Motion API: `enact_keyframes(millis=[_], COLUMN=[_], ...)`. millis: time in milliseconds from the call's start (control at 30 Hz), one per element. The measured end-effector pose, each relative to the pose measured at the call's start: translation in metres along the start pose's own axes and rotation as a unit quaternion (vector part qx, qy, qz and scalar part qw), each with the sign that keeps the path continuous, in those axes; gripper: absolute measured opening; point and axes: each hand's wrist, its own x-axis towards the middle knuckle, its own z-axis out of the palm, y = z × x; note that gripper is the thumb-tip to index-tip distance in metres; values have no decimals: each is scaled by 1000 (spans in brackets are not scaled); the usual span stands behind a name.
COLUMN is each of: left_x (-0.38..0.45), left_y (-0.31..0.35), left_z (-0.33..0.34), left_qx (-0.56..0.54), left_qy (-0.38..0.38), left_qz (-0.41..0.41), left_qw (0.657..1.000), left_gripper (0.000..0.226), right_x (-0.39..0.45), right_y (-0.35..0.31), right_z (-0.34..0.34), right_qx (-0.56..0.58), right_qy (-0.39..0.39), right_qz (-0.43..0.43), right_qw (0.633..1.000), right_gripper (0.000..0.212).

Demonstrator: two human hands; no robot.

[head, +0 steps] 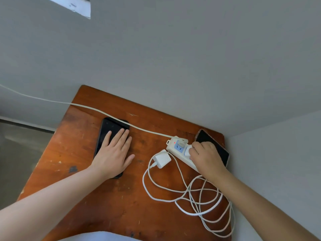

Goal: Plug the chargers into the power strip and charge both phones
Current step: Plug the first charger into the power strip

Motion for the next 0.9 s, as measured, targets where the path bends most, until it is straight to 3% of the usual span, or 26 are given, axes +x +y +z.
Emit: enact_keyframes(millis=[133, 233, 400, 900], left_x=[1, 1, 2, 3], left_y=[0, 0, 0, 2], left_z=[-1, -2, -4, -3], left_qx=[2, 3, -1, 0], left_qy=[-10, -13, -25, -34], left_qz=[-1, -6, -10, -16], left_qw=[1000, 1000, 1000, 999], left_gripper=[82, 82, 81, 80], right_x=[7, 8, 0, -10], right_y=[8, 13, 11, 15], right_z=[-4, -6, -3, 21], right_qx=[37, 73, 27, 46], right_qy=[-81, -69, 43, 156], right_qz=[-43, -15, -74, -72], right_qw=[995, 995, 996, 984], right_gripper=[44, 36, 53, 54])
